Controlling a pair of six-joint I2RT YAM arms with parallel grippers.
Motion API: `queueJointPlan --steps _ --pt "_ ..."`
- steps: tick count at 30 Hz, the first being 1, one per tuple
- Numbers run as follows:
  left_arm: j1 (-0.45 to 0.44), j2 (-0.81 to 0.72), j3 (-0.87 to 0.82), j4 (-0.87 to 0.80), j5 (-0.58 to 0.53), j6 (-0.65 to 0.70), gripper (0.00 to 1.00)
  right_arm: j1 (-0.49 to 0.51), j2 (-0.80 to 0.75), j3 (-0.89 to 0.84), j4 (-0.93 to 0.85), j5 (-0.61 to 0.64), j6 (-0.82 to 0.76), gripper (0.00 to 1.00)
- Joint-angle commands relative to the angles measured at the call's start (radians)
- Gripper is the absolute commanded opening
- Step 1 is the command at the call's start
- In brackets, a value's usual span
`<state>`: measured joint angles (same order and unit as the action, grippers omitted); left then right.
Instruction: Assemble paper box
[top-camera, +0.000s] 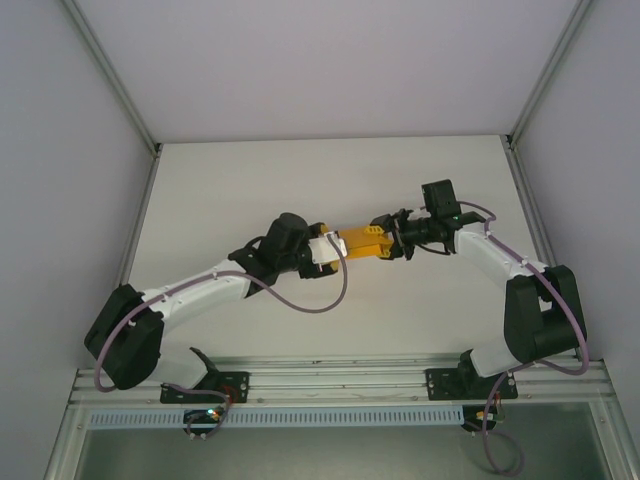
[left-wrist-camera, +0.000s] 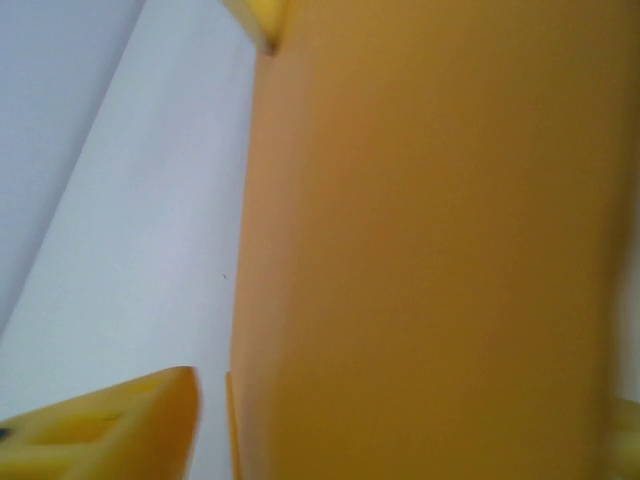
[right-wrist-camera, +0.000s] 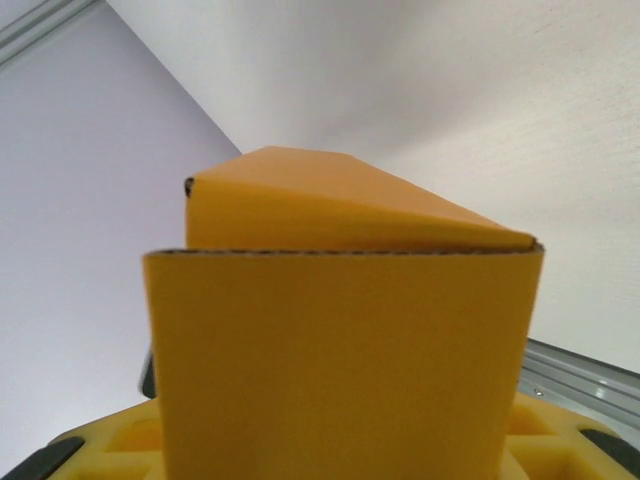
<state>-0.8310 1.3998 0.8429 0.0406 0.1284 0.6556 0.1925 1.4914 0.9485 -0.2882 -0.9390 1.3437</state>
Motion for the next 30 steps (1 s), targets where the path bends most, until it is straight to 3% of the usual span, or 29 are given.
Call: queueJointPlan --steps 1,3,6,8,10,12,14,18,19,21,25,30 --pt "-0.006 -0.023 -0.003 0.049 0.007 0.021 0.59 -0.001 -0.004 -0.022 0.002 -0.084 0.027 0.40" --pt "-0.005 -0.029 -0.001 0.045 0.006 0.026 0.50 -0.001 -0.011 -0.034 0.034 -0.086 0.049 0.40" --pt "-0.006 -0.033 0.003 0.037 0.001 0.032 0.45 -0.001 -0.023 -0.047 0.075 -0.089 0.075 0.48" --pt "-0.006 -0.032 0.011 0.016 0.009 0.035 0.43 -0.002 -0.035 -0.057 0.093 -0.082 0.076 0.70" --pt "-0.005 -0.033 0.019 -0.010 0.025 0.038 0.40 -0.015 -0.054 -0.078 0.134 -0.046 0.066 0.81" --pt "0.002 -0.031 0.032 -0.045 0.045 0.039 0.39 -0.040 -0.088 -0.105 0.196 0.033 0.020 1.00" --pt "0.017 -0.028 0.051 -0.103 0.075 0.035 0.39 -0.068 -0.154 -0.106 0.180 0.170 -0.118 1.00" --pt "0.065 -0.008 0.130 -0.349 0.197 0.059 0.41 -0.084 -0.293 -0.049 0.066 0.505 -0.613 1.00" --pt "0.075 0.004 0.156 -0.422 0.224 0.070 0.42 -0.082 -0.323 -0.052 0.073 0.532 -0.710 1.00" --pt "0.093 0.044 0.214 -0.563 0.254 0.095 0.43 -0.076 -0.382 -0.069 0.109 0.528 -0.899 1.00" --pt "0.136 0.139 0.315 -0.747 0.321 0.115 0.43 -0.002 -0.452 -0.066 0.047 0.405 -1.244 1.00" --pt "0.164 0.233 0.391 -0.828 0.330 0.116 0.45 0.114 -0.435 -0.060 -0.031 0.503 -1.426 0.97"
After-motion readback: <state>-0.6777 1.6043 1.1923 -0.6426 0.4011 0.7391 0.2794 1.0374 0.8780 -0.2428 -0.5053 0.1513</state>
